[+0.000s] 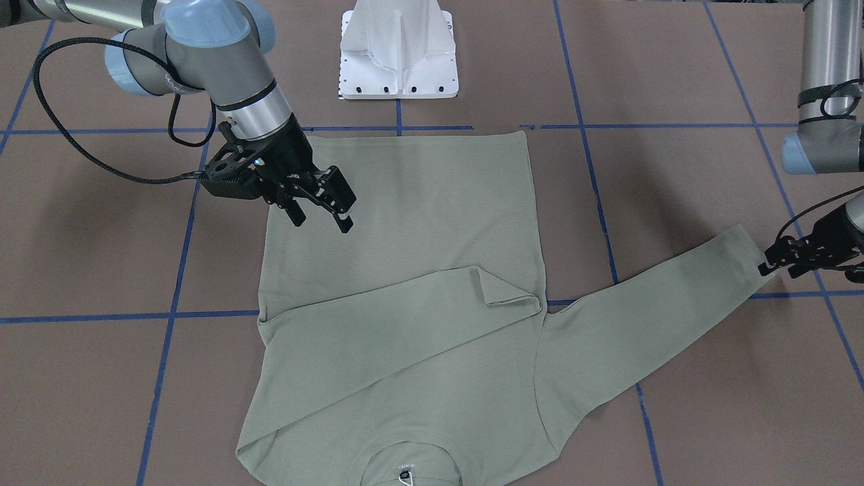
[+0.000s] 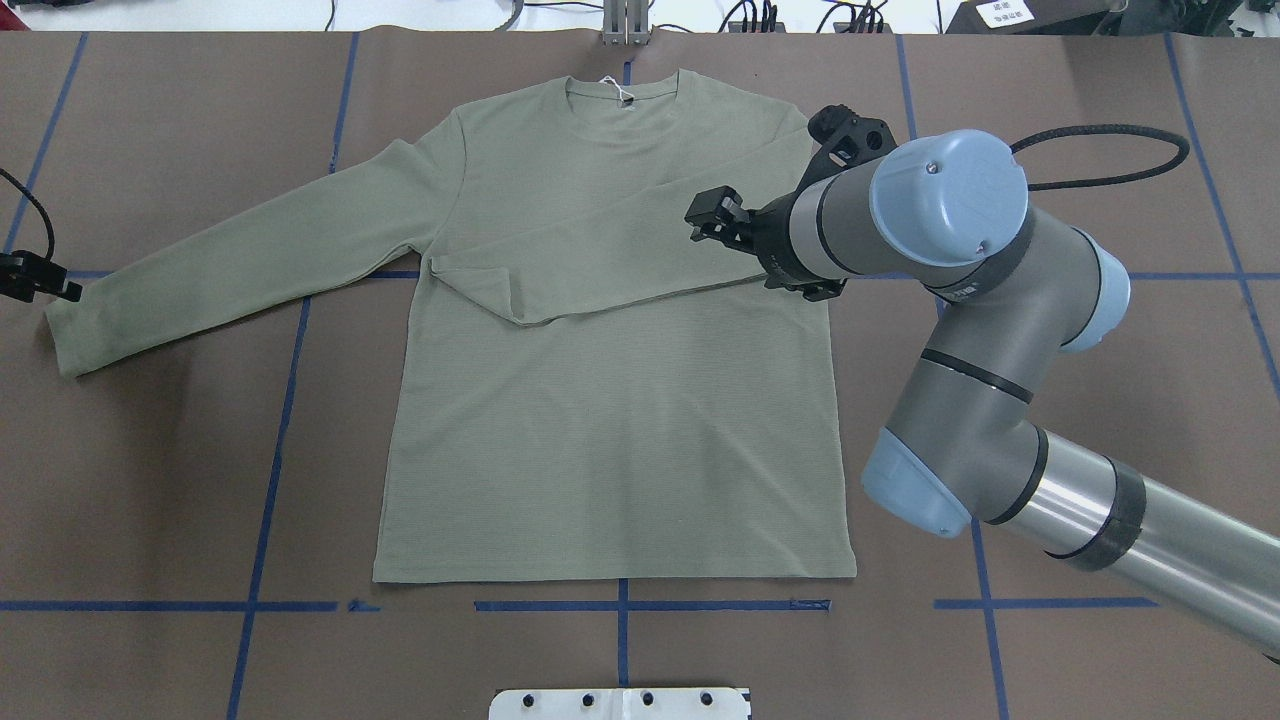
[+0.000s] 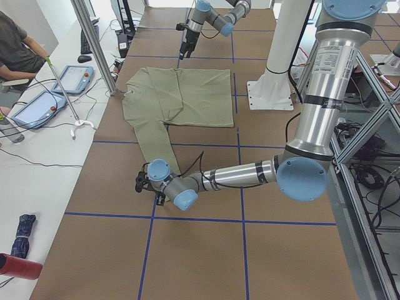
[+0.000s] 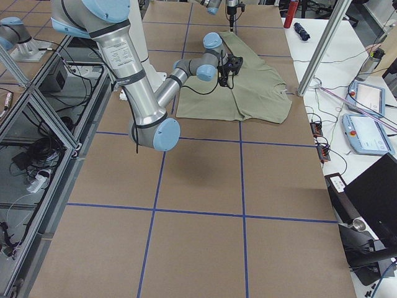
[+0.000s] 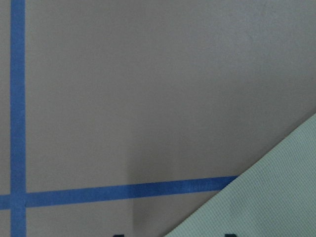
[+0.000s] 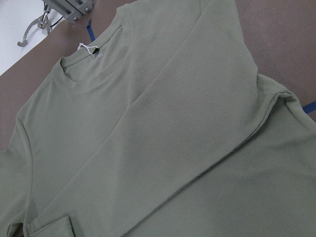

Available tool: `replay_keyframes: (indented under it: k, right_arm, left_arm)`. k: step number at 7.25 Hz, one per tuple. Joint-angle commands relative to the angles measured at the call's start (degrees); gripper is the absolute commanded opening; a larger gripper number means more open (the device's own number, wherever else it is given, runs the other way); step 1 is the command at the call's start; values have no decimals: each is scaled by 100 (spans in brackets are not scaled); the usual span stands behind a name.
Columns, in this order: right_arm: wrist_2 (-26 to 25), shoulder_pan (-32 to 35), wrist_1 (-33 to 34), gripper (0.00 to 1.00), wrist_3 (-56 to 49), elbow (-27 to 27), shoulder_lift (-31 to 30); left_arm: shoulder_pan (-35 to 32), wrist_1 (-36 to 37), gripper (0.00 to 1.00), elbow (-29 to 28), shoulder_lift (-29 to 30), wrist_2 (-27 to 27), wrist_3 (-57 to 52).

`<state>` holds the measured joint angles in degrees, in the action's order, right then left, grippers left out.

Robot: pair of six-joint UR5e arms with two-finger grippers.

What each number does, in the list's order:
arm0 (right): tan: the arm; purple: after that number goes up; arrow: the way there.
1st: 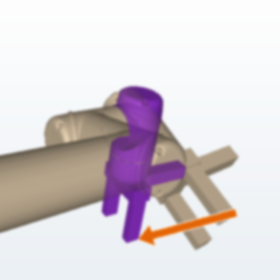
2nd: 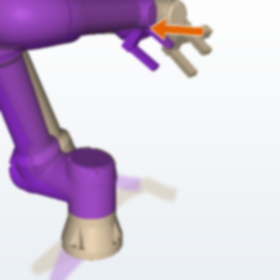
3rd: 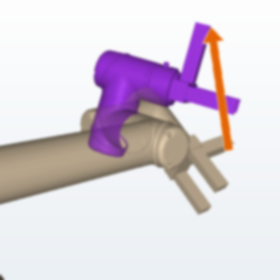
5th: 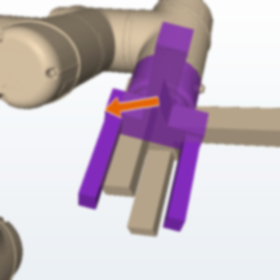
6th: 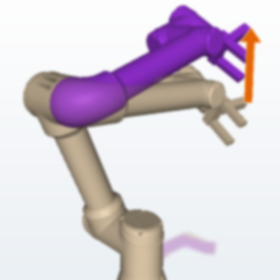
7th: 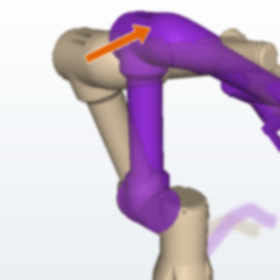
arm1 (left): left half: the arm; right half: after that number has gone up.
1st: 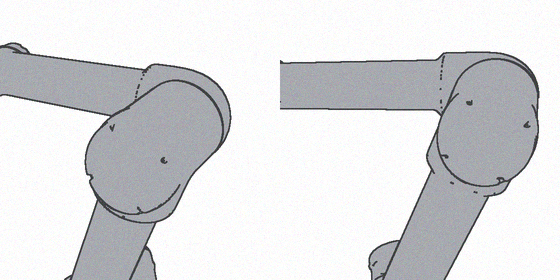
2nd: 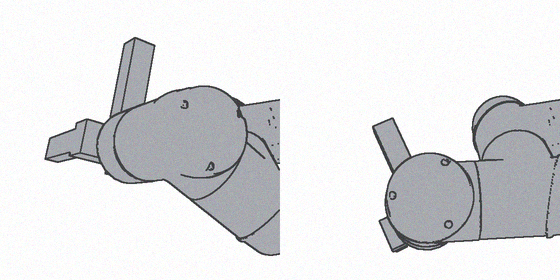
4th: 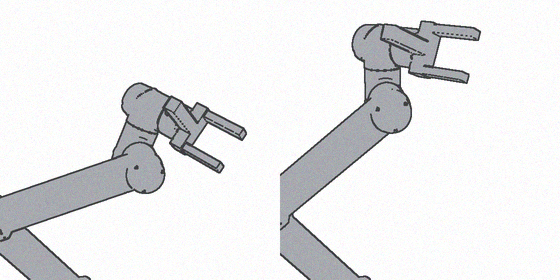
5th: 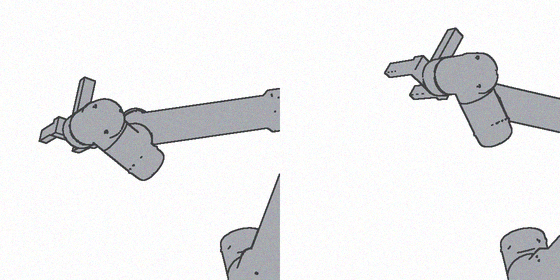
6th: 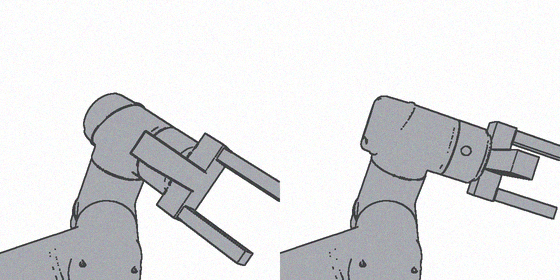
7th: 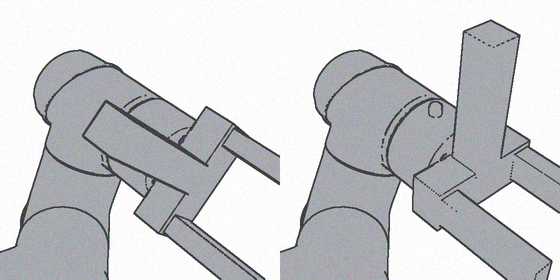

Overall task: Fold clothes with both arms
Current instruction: 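Release the sleeve on the shirt and raise the right gripper away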

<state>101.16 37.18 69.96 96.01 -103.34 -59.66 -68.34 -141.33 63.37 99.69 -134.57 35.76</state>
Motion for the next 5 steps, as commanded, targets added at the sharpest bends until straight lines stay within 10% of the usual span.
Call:
replay_keyframes:
  k: [1,3,5]
  right_arm:
    - [0,-1,0,100,23,-11,7]
    - [0,-1,35,100,58,-125,-54]
    - [-9,-1,35,100,59,-195,-116]
  left_arm:
    - [83,-9,64,8,-90,-8,1]
    - [92,-9,58,8,-117,-8,1]
    - [84,-35,14,87,-178,-60,1]
